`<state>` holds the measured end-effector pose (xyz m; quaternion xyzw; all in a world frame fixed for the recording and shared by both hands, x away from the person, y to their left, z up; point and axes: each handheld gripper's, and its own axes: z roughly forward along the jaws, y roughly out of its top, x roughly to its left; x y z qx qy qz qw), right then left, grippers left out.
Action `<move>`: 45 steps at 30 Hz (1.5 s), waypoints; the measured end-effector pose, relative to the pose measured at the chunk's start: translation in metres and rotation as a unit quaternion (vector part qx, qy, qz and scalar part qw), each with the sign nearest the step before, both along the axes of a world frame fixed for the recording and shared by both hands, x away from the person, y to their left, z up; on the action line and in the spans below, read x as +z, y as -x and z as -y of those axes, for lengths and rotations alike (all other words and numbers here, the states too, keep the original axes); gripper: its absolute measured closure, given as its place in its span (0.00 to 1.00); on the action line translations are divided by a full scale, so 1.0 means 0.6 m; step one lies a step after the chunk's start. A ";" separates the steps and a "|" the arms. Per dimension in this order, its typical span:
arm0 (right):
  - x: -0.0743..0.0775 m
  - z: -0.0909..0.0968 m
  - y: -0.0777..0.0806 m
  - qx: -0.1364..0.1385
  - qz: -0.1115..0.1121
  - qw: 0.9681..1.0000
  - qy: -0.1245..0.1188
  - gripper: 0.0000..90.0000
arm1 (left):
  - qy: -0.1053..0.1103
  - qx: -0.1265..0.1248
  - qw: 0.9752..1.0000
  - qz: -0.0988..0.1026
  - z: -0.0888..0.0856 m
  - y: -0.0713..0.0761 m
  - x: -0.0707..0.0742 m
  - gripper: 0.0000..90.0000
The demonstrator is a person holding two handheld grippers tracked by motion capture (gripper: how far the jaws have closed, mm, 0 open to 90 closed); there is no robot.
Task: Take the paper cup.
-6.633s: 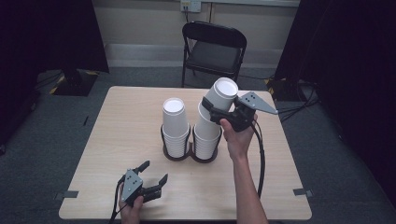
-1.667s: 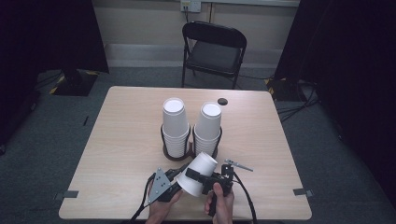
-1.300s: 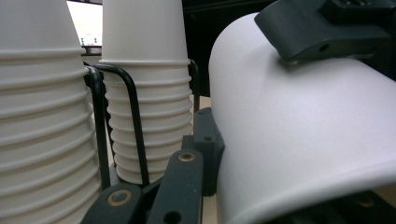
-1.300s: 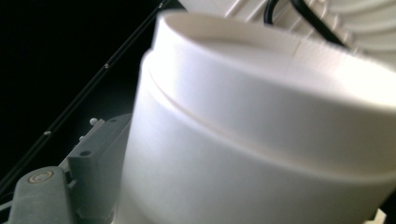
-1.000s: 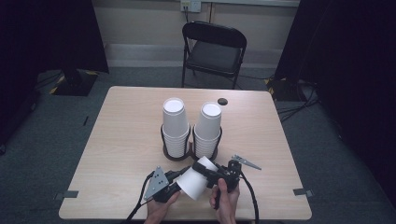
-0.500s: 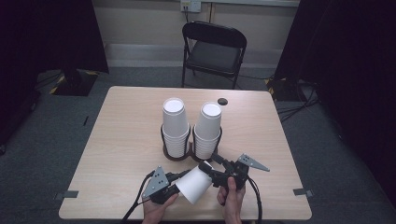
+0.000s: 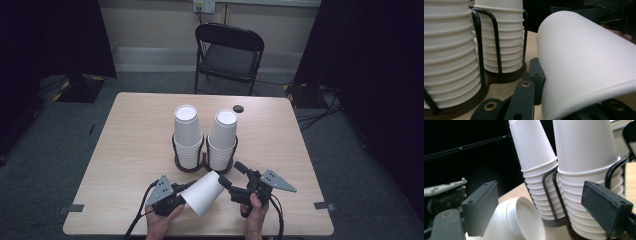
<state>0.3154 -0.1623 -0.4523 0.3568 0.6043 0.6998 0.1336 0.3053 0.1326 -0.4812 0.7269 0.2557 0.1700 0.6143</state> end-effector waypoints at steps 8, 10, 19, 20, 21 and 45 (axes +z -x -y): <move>-0.007 0.004 0.013 -0.006 0.026 0.998 0.063 0.16 | -0.023 0.004 1.000 -0.002 -0.013 -0.010 0.008 0.96; -0.008 0.005 0.017 -0.007 0.029 0.996 0.080 0.17 | -0.030 0.004 1.000 -0.001 -0.016 -0.012 0.011 0.96; -0.015 -0.001 0.035 -0.008 0.081 0.983 0.165 0.24 | -0.039 0.014 0.999 -0.016 -0.032 -0.020 0.019 0.96; -0.016 -0.002 0.036 -0.007 0.083 0.982 0.168 0.23 | -0.040 0.012 0.999 -0.017 -0.032 -0.021 0.020 0.96; -0.019 -0.002 0.037 -0.004 0.085 0.982 0.170 0.21 | -0.045 0.009 0.999 -0.019 -0.032 -0.022 0.022 0.96; -0.039 -0.025 0.056 -0.022 0.156 0.934 0.321 0.14 | -0.117 -0.036 0.991 -0.059 -0.010 -0.047 0.054 0.96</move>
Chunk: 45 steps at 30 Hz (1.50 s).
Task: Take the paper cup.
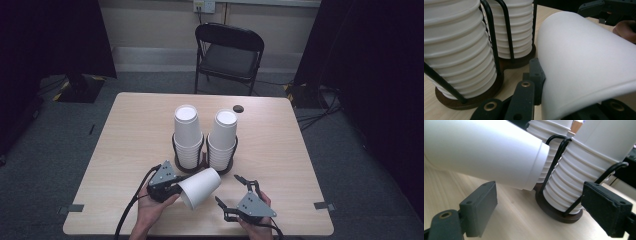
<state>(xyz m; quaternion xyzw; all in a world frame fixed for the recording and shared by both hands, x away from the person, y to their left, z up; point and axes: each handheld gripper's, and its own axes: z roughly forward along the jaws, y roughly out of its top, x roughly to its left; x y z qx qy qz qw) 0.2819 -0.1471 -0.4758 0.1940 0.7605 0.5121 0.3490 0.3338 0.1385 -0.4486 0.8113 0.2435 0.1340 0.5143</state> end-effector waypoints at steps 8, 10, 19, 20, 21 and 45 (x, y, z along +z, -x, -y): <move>-0.009 -0.020 0.009 -0.008 0.047 0.995 0.082 0.16 | -0.028 -0.015 0.999 -0.013 0.006 -0.008 0.008 0.96; -0.012 -0.025 0.011 -0.011 0.054 0.994 0.097 0.16 | -0.033 -0.021 0.999 -0.017 0.008 -0.011 0.010 0.96; -0.015 -0.040 0.015 -0.021 0.105 0.981 0.159 0.16 | -0.056 -0.027 0.998 -0.026 0.020 -0.018 0.024 0.96; -0.015 -0.040 0.015 -0.019 0.110 0.980 0.165 0.16 | -0.048 -0.034 0.998 -0.029 0.020 -0.020 0.024 0.96; -0.014 -0.041 0.015 -0.021 0.112 0.979 0.169 0.16 | -0.052 -0.035 0.998 -0.030 0.021 -0.022 0.025 0.96; -0.023 -0.068 0.015 -0.009 0.181 0.952 0.246 0.16 | -0.115 -0.085 0.987 -0.068 0.073 -0.040 0.039 0.96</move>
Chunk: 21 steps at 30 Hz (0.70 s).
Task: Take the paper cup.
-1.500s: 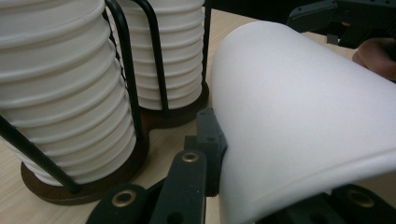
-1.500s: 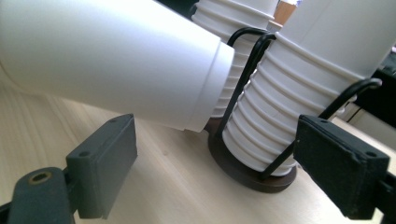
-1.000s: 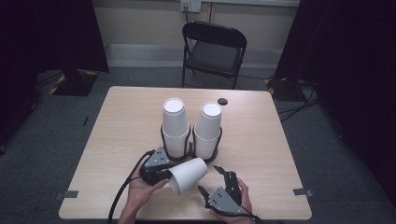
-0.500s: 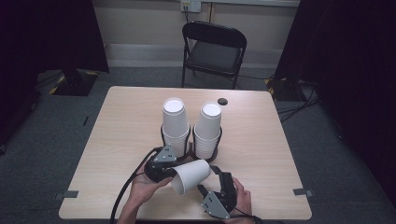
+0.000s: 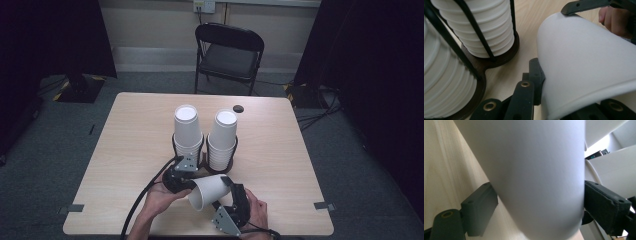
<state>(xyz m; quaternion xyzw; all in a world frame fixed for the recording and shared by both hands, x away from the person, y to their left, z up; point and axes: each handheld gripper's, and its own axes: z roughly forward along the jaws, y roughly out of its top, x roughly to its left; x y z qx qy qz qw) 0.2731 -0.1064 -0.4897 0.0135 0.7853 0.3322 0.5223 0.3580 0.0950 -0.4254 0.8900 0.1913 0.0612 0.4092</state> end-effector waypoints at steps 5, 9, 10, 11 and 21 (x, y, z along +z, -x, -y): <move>0.001 -0.005 -0.001 0.004 0.007 1.000 0.007 0.16 | -0.002 -0.002 1.000 0.010 0.009 0.002 0.002 0.96; 0.002 -0.009 0.000 -0.005 0.017 1.000 0.018 0.16 | -0.004 -0.002 1.000 0.006 0.016 0.001 0.003 0.96; 0.001 -0.011 0.001 -0.003 0.020 1.000 0.019 0.16 | -0.007 -0.004 1.000 0.006 0.018 0.000 0.003 0.96; 0.001 -0.014 0.001 -0.003 0.022 1.000 0.021 0.16 | -0.010 -0.004 1.000 0.004 0.020 0.000 0.004 0.96; 0.002 -0.026 0.001 0.006 0.022 1.000 0.017 0.14 | -0.032 -0.016 0.999 0.002 0.035 -0.006 0.008 0.96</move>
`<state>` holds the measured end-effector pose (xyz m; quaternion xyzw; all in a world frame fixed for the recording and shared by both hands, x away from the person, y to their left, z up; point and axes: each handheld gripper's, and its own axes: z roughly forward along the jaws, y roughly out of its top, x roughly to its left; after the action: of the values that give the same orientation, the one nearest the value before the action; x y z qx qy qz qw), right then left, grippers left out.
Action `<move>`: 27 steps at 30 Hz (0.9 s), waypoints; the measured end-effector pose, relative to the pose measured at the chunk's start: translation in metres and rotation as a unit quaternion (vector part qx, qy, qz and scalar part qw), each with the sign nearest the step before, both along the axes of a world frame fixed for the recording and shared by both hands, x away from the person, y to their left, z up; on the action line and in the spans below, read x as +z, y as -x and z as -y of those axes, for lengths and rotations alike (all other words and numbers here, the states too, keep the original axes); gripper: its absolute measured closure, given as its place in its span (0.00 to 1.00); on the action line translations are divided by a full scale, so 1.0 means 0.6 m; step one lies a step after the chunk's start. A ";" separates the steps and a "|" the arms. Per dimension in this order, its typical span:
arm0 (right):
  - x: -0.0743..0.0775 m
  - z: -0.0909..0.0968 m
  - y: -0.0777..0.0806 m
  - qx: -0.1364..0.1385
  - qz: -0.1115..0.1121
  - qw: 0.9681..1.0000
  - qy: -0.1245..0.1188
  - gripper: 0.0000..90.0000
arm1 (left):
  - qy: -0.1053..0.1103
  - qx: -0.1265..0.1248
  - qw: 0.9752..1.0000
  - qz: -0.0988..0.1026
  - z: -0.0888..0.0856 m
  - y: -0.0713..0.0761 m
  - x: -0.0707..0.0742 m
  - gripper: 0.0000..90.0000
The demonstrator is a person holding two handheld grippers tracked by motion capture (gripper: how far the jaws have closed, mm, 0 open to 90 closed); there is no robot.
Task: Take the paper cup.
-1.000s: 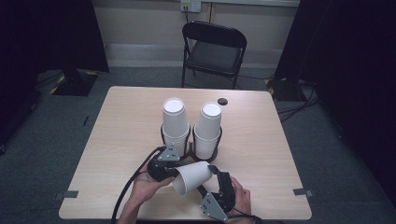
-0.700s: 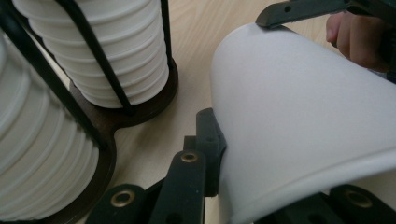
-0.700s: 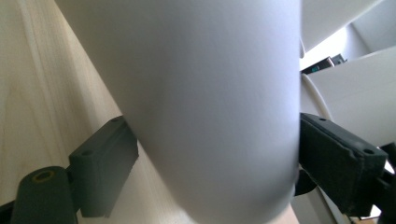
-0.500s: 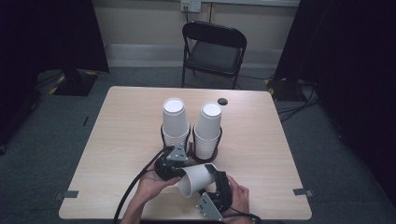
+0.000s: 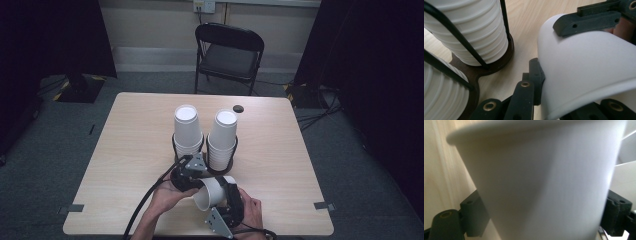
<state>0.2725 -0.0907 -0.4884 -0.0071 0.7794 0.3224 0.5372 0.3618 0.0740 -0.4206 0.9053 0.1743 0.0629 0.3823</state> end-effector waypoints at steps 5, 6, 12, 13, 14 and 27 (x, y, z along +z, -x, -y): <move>0.006 -0.008 0.002 0.014 0.011 1.000 -0.010 0.13 | 0.008 0.003 1.000 -0.007 0.008 -0.004 0.003 0.96; 0.007 -0.009 0.001 0.015 0.012 1.000 -0.012 0.13 | 0.013 0.006 1.000 -0.009 0.007 -0.005 0.001 0.96; 0.006 -0.009 0.000 0.022 0.011 1.000 -0.017 0.12 | 0.015 0.016 0.999 -0.023 0.009 -0.007 -0.004 0.95; 0.005 -0.009 0.001 0.024 0.007 1.000 -0.019 0.12 | 0.017 0.015 0.999 -0.027 0.010 -0.008 -0.005 0.95; 0.005 -0.008 0.001 0.026 0.002 0.999 -0.023 0.12 | 0.018 0.015 0.999 -0.027 0.011 -0.008 -0.006 0.95; 0.002 -0.006 0.000 0.015 -0.015 0.999 -0.036 0.12 | 0.057 0.041 0.997 -0.034 0.011 -0.006 -0.023 0.94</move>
<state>0.2725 -0.0873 -0.4875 0.0051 0.7752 0.3581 0.5204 0.3656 0.0672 -0.4342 0.8755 0.2278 0.0378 0.4244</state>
